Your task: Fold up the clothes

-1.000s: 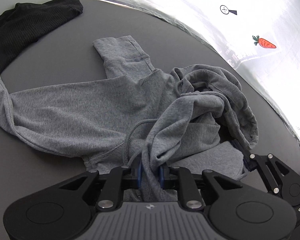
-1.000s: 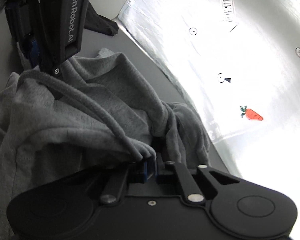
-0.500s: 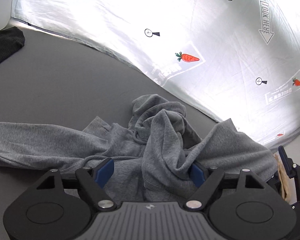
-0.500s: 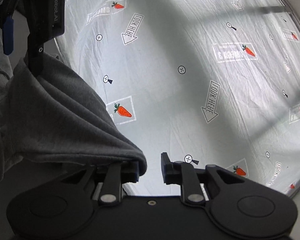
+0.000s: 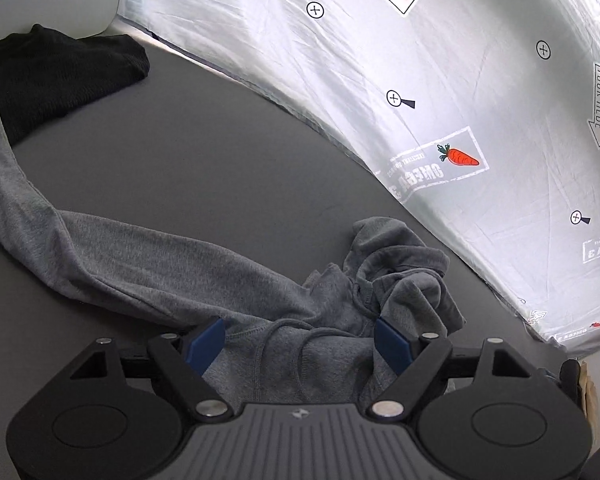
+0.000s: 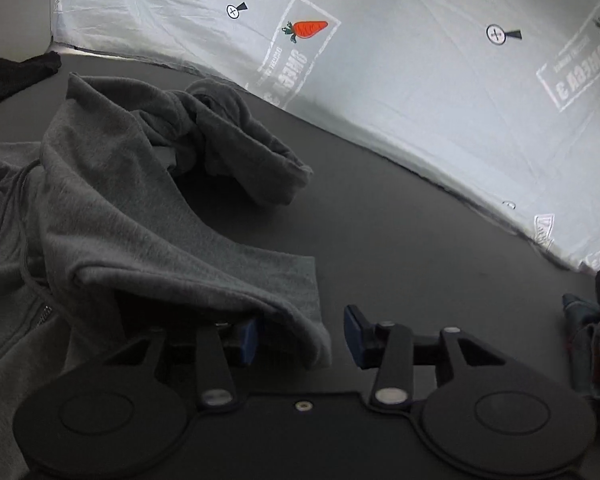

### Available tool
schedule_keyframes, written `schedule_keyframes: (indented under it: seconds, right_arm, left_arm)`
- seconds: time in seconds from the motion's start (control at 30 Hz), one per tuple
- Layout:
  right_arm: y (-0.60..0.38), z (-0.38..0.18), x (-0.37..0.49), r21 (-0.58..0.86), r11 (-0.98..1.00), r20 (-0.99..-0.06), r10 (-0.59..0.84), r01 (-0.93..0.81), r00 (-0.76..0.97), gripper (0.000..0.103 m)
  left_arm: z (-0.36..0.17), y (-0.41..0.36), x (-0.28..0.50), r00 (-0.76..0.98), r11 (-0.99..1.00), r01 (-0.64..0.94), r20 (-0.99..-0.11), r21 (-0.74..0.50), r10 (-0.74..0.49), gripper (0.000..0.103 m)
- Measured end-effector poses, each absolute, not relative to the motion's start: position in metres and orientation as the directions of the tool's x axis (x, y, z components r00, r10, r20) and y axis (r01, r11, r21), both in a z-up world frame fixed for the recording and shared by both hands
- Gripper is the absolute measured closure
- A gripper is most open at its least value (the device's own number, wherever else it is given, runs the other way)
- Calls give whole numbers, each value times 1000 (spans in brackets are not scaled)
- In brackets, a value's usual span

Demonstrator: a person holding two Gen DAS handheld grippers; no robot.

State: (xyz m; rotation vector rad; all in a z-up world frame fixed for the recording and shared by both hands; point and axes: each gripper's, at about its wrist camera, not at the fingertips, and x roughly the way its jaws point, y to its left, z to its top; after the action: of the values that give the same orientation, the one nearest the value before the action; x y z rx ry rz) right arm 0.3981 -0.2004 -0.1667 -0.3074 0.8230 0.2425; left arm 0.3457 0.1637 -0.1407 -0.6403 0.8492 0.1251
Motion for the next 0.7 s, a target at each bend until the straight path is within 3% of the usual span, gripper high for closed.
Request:
schedule_keyframes:
  seconds: [0.1, 0.2, 0.23, 0.3, 0.33, 0.4, 0.5, 0.6, 0.67, 0.7]
  right_arm:
    - [-209, -183, 411, -95, 966, -769, 82, -240, 634, 49]
    - [-211, -210, 420, -141, 973, -773, 9, -185, 635, 43]
    - [-213, -216, 423, -127, 976, -774, 15, -179, 632, 49]
    - [-217, -218, 428, -91, 980, -766, 45, -178, 641, 89]
    - [-217, -211, 428, -122, 978, -747, 21, -168, 665, 95]
    - [-214, -182, 416, -305, 946, -621, -107, -113, 776, 95]
    - [-220, -135, 391, -640, 761, -277, -357, 106, 892, 95]
    - [-261, -121, 381, -752, 632, -209, -499, 188, 841, 92]
    - [-288, -112, 374, -814, 532, -151, -582, 234, 799, 75]
    - [-301, -107, 371, -840, 479, -119, -620, 254, 775, 72]
  left_arm:
    - [-141, 155, 351, 638, 840, -327, -757, -433, -142, 20]
    - [-140, 145, 361, 617, 861, -304, -773, -408, -148, 20]
    - [-140, 143, 363, 612, 864, -299, -776, -406, -153, 20]
    - [-139, 139, 368, 605, 869, -292, -781, -399, -155, 20]
    - [-138, 136, 369, 603, 874, -288, -783, -392, -153, 20]
    - [-133, 132, 370, 611, 890, -285, -783, -356, -118, 20]
    - [-127, 132, 368, 622, 897, -289, -778, -335, -89, 20]
    - [-130, 133, 368, 612, 899, -304, -788, -315, -68, 20]
    - [-134, 133, 370, 600, 904, -312, -798, -293, -52, 20]
    - [-136, 132, 372, 593, 908, -312, -804, -280, -44, 20]
